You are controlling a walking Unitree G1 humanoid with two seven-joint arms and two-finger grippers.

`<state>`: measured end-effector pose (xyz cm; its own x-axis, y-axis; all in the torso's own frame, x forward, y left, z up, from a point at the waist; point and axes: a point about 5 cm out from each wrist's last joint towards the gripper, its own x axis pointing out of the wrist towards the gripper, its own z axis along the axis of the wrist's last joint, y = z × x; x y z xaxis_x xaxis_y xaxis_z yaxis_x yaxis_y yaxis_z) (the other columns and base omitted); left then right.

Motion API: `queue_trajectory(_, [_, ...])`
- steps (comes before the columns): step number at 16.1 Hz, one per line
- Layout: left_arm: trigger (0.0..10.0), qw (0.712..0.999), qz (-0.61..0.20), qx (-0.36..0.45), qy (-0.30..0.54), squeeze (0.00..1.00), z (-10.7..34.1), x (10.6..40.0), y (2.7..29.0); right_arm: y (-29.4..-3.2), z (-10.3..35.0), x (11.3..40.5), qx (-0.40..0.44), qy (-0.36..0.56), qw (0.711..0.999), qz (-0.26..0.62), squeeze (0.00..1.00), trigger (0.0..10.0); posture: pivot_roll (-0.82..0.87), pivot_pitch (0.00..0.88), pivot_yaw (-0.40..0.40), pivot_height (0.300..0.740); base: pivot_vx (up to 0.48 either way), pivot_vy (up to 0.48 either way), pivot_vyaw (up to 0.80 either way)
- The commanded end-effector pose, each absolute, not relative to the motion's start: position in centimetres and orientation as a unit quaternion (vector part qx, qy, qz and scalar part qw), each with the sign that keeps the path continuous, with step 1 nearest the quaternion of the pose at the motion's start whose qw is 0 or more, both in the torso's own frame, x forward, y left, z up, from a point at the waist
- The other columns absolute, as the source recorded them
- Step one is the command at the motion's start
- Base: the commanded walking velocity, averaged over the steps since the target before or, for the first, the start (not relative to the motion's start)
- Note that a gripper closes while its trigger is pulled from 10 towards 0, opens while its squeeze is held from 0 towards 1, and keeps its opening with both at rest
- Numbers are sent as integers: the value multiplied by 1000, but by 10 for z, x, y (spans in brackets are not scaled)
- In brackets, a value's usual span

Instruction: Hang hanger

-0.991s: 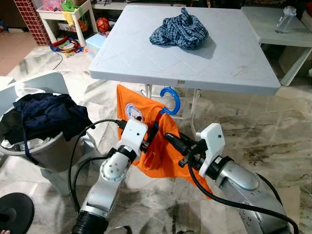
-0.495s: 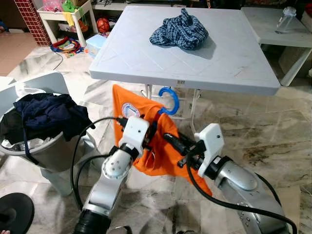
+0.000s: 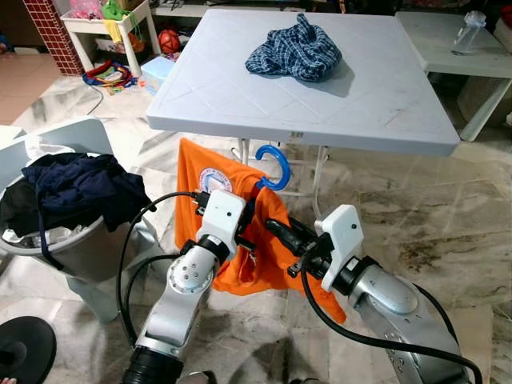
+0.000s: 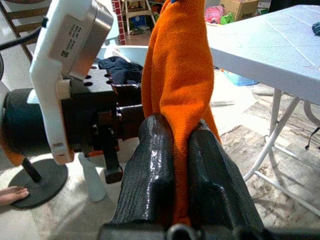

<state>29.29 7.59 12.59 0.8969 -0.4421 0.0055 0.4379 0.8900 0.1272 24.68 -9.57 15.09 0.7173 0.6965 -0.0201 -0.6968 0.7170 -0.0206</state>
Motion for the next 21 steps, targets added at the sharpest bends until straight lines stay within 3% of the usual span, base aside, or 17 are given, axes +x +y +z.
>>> queue_trajectory(1, [0, 968, -241, 56, -43, 0, 139, 290, 72, -97, 146, 249, -28, 14, 930, 366, 0, 10000, 1, 110, -19, 740, 0, 0, 0])
queue_trajectory(7, [0, 965, -245, 77, -41, 0, 145, 283, 85, -118, 137, 263, -76, 32, 952, 297, 0, 10000, 2, 117, -16, 740, 0, 0, 0])
queue_trajectory(11, [0, 972, -210, 96, -30, 0, 145, 284, 105, -149, 135, 269, -144, 40, 950, 275, 0, 10000, 5, 119, -17, 740, 0, 0, 0])
queue_trajectory(19, [0, 976, -172, 132, -14, 0, 146, 296, 135, -266, 177, 257, -260, 86, 893, 358, 0, 10000, -12, 122, -14, 740, 0, 0, 0])
queue_trajectory(21, [0, 977, -166, 137, -13, 0, 146, 298, 139, -276, 181, 246, -278, 108, 871, 391, 0, 10000, -13, 122, -12, 740, 0, 0, 0])
